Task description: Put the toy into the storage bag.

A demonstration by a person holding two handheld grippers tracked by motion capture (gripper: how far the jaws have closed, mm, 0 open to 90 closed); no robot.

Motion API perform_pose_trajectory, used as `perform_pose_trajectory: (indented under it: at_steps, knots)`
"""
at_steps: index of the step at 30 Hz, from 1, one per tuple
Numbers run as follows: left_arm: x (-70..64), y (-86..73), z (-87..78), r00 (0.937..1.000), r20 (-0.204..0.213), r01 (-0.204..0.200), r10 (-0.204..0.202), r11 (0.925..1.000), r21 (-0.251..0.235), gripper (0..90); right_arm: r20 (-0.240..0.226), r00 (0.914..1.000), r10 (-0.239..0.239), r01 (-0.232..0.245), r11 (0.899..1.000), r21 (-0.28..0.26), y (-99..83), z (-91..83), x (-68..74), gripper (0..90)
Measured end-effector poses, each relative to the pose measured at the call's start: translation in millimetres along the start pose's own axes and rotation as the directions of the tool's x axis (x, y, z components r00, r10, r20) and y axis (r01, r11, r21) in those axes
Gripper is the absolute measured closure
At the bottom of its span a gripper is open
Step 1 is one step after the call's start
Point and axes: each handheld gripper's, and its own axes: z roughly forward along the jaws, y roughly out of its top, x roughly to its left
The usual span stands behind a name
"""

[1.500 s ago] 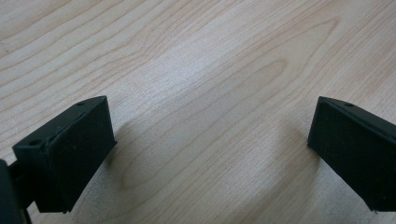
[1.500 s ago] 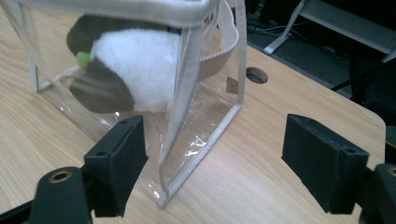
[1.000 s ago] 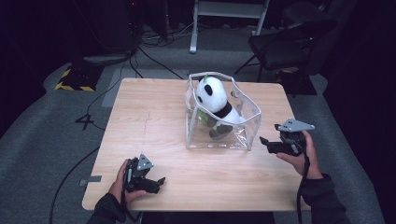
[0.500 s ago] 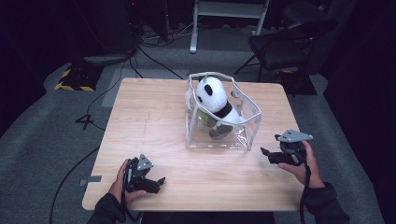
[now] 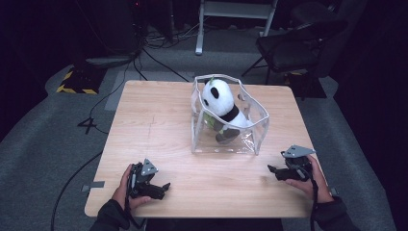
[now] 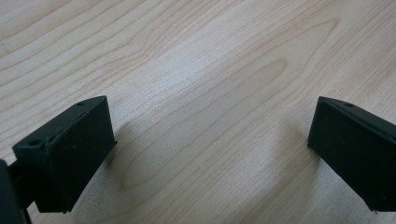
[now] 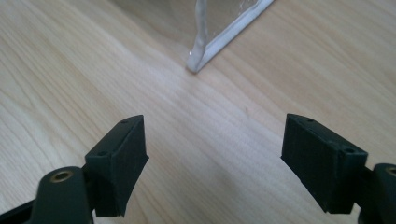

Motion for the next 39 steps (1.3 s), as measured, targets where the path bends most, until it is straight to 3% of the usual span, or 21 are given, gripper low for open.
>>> perform_pose_trajectory:
  at_steps: [14,24,39]
  knots:
    - [0.0,0.0,0.0,1.0,0.0,0.0,0.0,1.0,0.0,0.5,-0.031,0.9989,0.035,-0.034,0.999,0.011,-32.7,3.6,7.9,22.1]
    - [0.1,0.0,0.0,1.0,0.0,0.0,0.0,1.0,0.001,0.5,-0.094,0.9872,0.129,-0.137,0.987,-0.079,-59.9,-3.3,0.4,19.8]
    - [0.0,0.7,0.6,1.0,-0.003,0.005,-0.005,1.0,-0.001,0.5,-0.094,0.9872,0.129,-0.136,0.987,-0.081,-63.5,-5.9,-1.1,19.5]
